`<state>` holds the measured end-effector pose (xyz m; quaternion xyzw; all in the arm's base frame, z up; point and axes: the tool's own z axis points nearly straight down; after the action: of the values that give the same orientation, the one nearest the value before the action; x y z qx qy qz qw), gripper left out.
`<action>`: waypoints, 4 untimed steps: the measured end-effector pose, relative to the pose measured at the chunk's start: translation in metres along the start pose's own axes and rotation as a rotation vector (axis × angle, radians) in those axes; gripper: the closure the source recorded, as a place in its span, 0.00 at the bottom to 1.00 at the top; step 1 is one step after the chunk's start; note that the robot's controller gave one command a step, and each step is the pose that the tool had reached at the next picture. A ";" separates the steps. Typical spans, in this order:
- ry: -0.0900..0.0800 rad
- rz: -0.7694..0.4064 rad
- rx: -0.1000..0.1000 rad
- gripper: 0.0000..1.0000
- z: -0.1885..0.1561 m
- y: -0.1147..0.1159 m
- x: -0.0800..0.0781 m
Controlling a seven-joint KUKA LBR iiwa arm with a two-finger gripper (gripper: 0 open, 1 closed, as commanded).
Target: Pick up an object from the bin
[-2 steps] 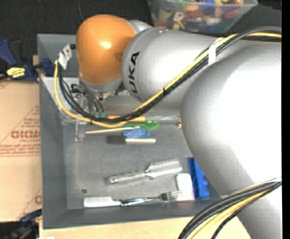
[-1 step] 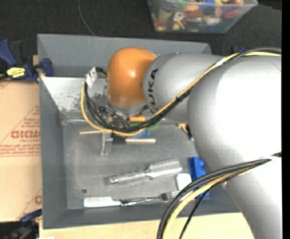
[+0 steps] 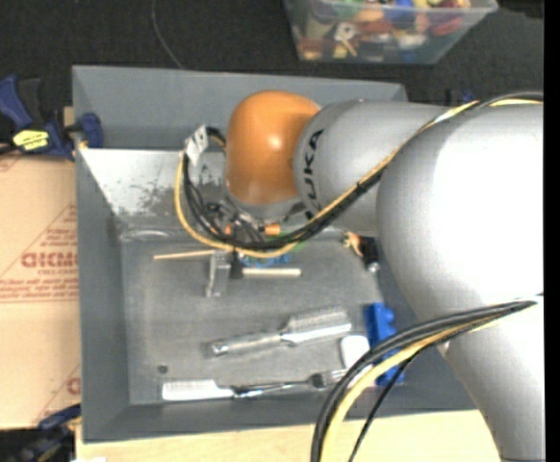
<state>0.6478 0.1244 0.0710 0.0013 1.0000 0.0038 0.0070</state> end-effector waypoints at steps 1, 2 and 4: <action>0.005 -0.053 0.005 0.00 -0.031 -0.027 0.007; 0.003 -0.013 -0.001 0.00 -0.005 -0.004 0.002; 0.002 -0.165 0.003 1.00 -0.001 -0.045 0.000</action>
Offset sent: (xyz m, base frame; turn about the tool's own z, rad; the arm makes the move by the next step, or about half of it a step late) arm -0.0028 -0.0033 0.0042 -0.0124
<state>0.6475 0.0794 0.0713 -0.0812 0.9967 0.0019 0.0063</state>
